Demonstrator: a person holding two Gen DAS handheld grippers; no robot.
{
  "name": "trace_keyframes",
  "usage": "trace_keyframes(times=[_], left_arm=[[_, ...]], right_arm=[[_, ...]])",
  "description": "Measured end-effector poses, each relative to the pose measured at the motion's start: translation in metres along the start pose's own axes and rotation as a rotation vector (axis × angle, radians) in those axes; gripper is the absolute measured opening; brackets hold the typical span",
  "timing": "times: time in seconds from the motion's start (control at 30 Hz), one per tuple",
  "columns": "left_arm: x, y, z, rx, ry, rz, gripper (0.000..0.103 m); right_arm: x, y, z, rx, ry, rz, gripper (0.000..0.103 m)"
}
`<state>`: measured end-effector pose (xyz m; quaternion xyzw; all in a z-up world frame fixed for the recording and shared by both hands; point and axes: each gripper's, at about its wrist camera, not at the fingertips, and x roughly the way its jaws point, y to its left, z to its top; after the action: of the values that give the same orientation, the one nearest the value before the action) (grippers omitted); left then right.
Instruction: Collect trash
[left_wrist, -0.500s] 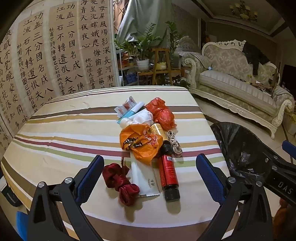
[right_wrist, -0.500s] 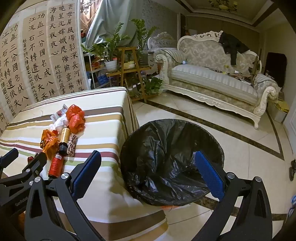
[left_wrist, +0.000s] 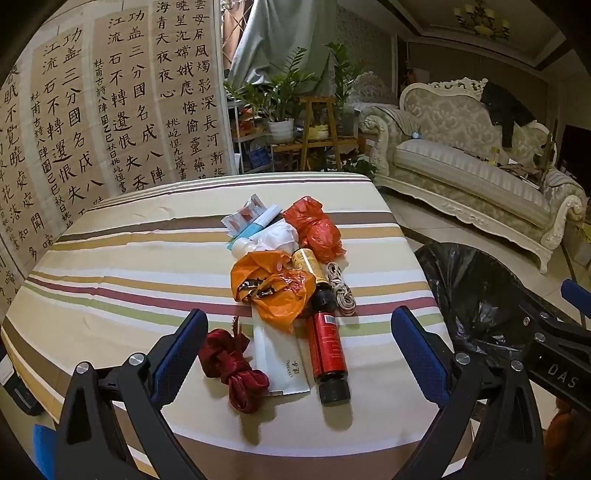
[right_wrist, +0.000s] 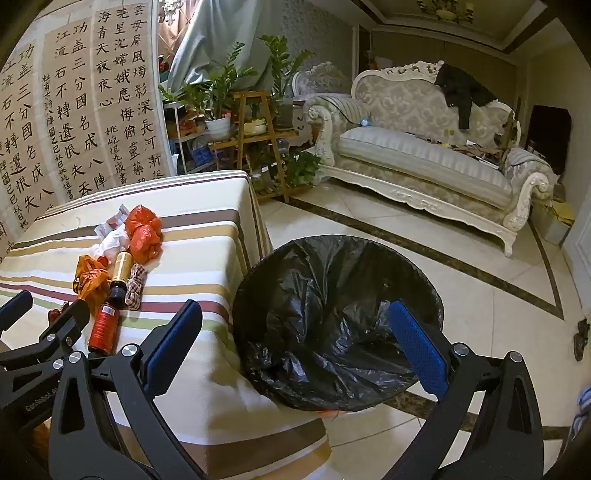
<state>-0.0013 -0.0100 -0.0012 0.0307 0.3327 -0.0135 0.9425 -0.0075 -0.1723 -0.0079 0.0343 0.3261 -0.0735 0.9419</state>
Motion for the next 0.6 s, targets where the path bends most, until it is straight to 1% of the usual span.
trace_keyframes(times=[0.13, 0.6], left_arm=[[0.0035, -0.0018, 0.0034, 0.0, 0.009, -0.004, 0.097], [0.0071, -0.0028, 0.0014, 0.001, 0.015, -0.008, 0.097]], right_arm=[[-0.002, 0.0023, 0.0033, -0.004, 0.006, -0.012, 0.099], [0.0025, 0.0007, -0.0005, 0.003, 0.018, -0.015, 0.099]])
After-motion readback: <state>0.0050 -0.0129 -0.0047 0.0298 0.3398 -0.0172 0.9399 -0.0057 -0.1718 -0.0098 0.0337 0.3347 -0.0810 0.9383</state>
